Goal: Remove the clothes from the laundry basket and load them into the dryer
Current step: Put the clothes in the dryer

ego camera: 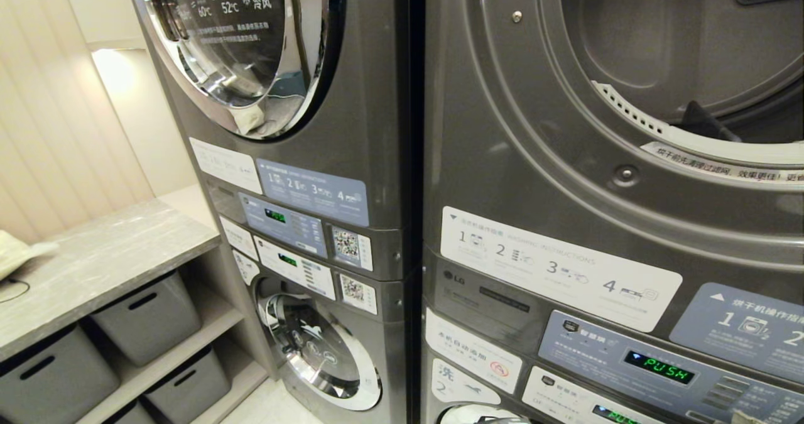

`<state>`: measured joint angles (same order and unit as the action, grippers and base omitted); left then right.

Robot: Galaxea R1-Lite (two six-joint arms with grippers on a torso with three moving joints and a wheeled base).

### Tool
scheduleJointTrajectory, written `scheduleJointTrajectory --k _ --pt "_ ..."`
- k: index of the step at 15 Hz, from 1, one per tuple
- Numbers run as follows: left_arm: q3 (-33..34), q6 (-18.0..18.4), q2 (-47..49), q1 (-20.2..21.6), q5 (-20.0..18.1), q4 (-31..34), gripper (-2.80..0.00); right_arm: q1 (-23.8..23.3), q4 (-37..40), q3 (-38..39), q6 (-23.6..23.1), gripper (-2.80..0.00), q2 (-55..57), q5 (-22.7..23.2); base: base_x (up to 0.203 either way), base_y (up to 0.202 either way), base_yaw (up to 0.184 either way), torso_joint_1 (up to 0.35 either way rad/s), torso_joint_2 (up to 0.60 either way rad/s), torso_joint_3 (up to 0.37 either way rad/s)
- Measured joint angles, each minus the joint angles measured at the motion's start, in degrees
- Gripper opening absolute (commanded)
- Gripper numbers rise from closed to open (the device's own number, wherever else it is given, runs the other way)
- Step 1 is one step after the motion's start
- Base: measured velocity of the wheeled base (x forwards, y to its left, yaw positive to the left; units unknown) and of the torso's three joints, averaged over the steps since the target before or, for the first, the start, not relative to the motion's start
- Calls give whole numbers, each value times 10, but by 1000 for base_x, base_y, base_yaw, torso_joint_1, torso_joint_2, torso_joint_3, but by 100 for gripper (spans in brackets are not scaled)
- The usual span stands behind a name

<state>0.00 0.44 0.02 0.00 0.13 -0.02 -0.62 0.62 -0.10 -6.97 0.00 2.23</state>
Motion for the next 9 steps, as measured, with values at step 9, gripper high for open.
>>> scheduleJointTrajectory --k 9 --pt "0 0 0 0 0 0 -280 0 -2 1 -2 -280 0 -3 0 0 0 61 -111 -57"
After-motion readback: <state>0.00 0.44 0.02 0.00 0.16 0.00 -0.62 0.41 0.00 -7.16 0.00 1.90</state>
